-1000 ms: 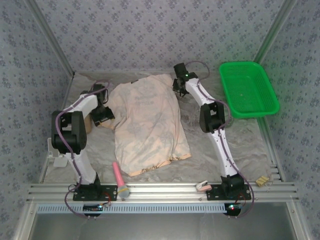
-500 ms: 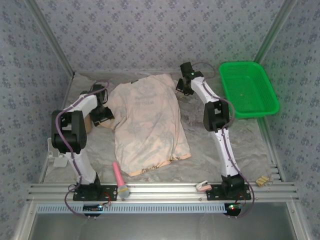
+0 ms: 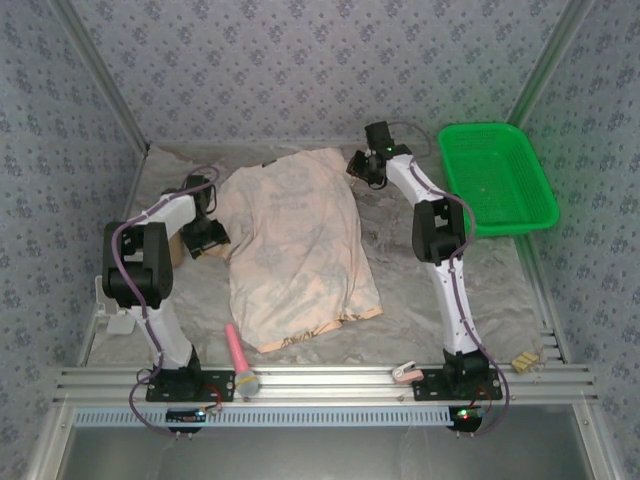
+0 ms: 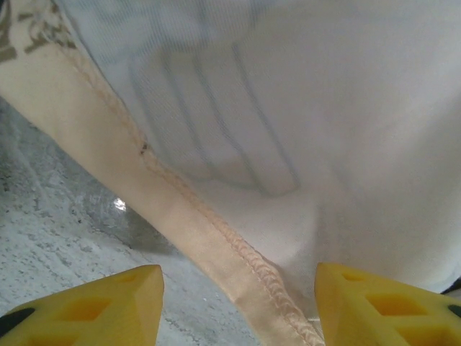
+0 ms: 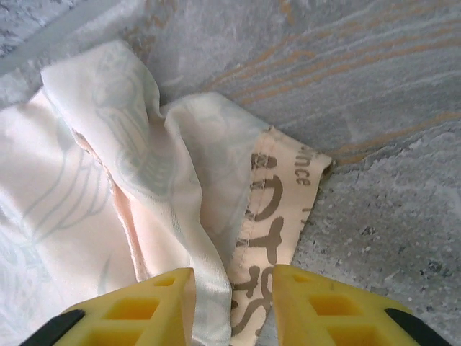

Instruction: Fold the inside-out t-shirt

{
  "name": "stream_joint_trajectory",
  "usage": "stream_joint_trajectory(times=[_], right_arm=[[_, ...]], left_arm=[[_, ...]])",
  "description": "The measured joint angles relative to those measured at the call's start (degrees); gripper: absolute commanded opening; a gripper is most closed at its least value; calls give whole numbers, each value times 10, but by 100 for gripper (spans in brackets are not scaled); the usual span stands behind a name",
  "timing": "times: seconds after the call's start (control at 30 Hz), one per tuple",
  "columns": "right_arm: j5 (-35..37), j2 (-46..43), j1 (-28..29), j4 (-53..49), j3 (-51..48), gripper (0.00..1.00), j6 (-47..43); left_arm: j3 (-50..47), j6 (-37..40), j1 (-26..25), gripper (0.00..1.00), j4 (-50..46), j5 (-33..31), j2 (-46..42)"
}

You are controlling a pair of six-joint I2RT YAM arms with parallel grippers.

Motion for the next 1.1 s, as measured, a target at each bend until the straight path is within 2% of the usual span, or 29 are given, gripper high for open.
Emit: stream_joint_trajectory(times=[0.03,0.07,0.4,0.47,0.53,0.6,0.73,1.1], right_arm=[[0,0,0,5,1,60,7],[0,1,-1,8,1,61,10],[14,42,-1,-1,45,52,97],[22,43,0,-7,45,44,107],[22,44,0,-8,45,28,119],[23,50,1,-9,45,17,134],[6,59,-6,-9,53,1,153],[-10,58,-11,29,43,0,129]], left_arm=[[0,0,0,57,1,3,0],[-1,-1,0,57,3,3,0],[-5,-1,0,57,10,7,-1],[-5,-1,0,57,10,11,-2],[-5,1,0,57,10,14,-3],[-5,1,0,57,10,16,-3],[-5,1,0,57,10,18,-3],[-6,5,0,57,10,18,-3]])
